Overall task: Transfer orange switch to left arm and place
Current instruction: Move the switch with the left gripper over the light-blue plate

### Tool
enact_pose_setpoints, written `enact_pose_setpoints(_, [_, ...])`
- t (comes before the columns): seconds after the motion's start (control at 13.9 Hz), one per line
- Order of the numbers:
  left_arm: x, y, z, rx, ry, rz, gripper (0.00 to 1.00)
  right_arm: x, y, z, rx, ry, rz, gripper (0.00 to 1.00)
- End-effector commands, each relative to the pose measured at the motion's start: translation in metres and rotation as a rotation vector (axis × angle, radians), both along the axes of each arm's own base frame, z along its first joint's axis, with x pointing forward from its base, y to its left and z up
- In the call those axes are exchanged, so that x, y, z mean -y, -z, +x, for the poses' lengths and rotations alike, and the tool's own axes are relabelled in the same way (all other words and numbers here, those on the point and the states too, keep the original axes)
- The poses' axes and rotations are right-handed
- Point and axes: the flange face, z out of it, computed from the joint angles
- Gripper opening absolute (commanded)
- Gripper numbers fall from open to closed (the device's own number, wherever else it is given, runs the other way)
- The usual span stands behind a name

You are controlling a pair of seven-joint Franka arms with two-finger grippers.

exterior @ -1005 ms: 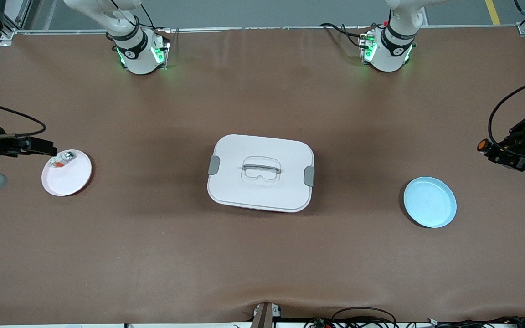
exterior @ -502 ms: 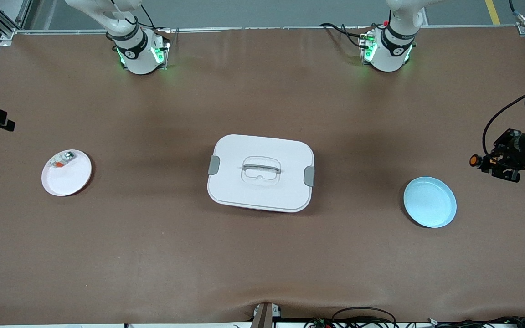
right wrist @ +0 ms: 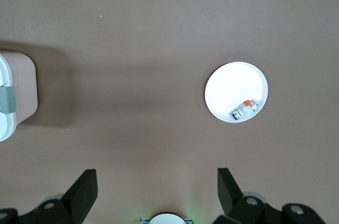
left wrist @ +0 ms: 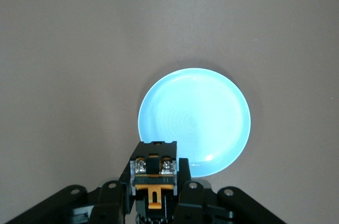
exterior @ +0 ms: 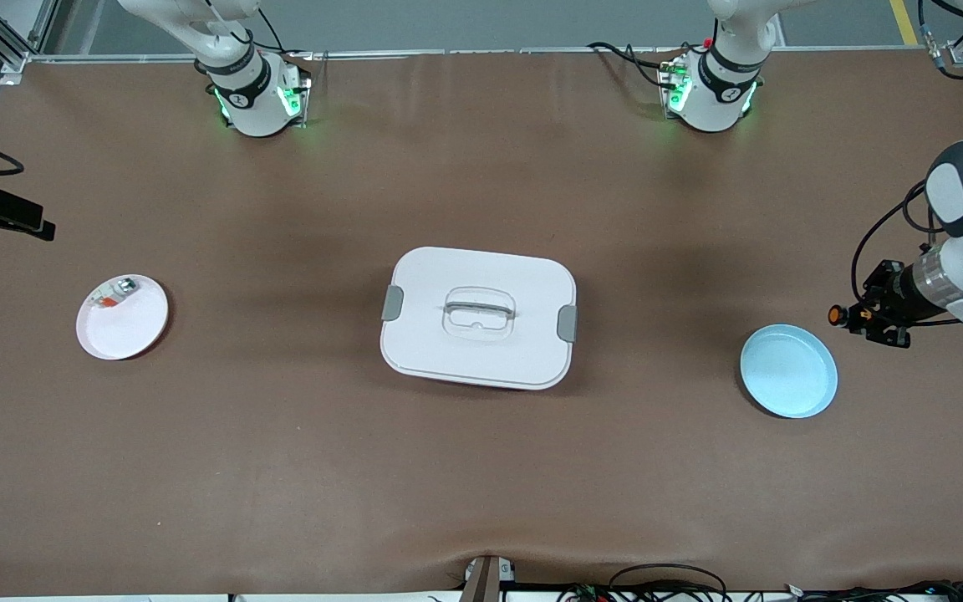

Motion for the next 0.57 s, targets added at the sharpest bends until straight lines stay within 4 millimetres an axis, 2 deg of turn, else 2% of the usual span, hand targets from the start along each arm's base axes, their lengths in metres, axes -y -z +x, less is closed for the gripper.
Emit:
enact_pose_setpoints(0.0, [-0.004, 0.028, 0.007, 0.01, -0.014, -0.003, 0.0, -0.002, -0.006, -0.024, 0.023, 0.007, 0.013, 1.0])
enact_pose_setpoints(0.29, [-0.006, 0.07, 0.018, 0.016, 0.004, 0.004, 0.0, -0.008, -0.005, -0.054, 0.079, 0.031, 0.016, 1.0])
enact_pose_setpoints(0.5, [-0.005, 0.095, 0.023, 0.033, -0.032, 0.0, 0.0, -0.006, -0.008, -0.061, 0.085, 0.036, 0.018, 1.0])
